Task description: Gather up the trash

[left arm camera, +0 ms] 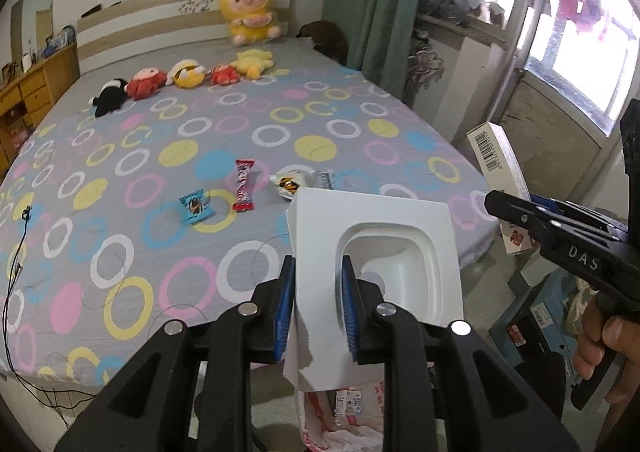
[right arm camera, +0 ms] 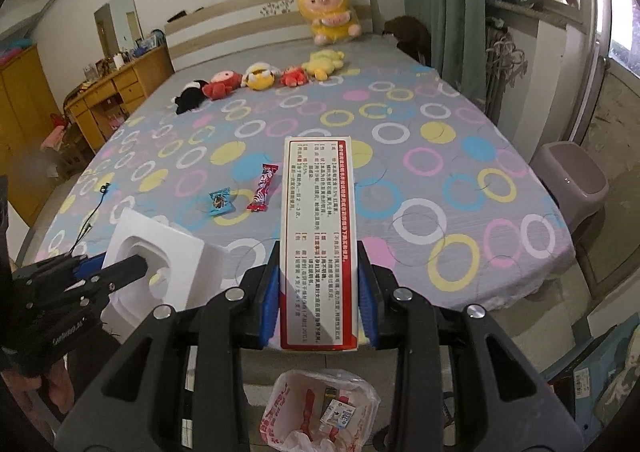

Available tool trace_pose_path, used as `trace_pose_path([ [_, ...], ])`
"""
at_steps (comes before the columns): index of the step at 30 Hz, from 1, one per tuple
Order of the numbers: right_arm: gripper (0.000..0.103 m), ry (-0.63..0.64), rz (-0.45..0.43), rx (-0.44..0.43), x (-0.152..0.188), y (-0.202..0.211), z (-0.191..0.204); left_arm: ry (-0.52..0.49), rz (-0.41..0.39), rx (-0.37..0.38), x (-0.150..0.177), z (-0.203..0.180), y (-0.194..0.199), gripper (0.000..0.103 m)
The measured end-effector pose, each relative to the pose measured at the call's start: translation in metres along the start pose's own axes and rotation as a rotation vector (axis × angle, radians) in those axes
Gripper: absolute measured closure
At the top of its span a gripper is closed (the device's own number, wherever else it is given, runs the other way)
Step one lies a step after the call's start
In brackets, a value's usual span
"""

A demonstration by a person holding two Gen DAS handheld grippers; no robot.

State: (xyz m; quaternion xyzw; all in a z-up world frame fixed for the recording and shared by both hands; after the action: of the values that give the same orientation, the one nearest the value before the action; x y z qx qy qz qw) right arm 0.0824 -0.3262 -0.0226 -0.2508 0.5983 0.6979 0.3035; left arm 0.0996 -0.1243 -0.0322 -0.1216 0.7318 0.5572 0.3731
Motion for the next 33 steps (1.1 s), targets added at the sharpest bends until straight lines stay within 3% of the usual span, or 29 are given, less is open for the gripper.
trace_pose_path([
  [8,0.071,0.019,-0.011,0.01,0.03,0.037,-0.004,-0.046,-0.008,0.036,0.018,-0.024,0.023,0.081],
  [16,0.071,0.01,-0.012,0.038,0.085,0.06,-0.006,-0.083,0.026,0.063,0.061,-0.038,0.03,0.081],
  [25,0.071,-0.047,0.097,0.052,0.16,0.038,-0.014,-0.105,0.164,0.077,0.123,-0.05,-0.003,0.081],
  [33,0.071,-0.075,0.177,0.054,0.203,0.015,-0.012,-0.111,0.266,0.044,0.169,-0.049,-0.036,0.081],
])
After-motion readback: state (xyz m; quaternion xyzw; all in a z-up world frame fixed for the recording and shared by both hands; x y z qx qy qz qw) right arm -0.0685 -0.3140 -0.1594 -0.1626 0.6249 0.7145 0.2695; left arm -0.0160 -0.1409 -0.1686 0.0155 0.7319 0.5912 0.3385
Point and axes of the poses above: each gripper's, at about its wrist camera, not at the fingertips, and y roughly against the way its jaws point, z to its left, x to its underside, the point moved 1 cm from there along -y, roughly the way its jaws point, and after that the axes turned 2 degrees about -x, right-handed, at the moved point
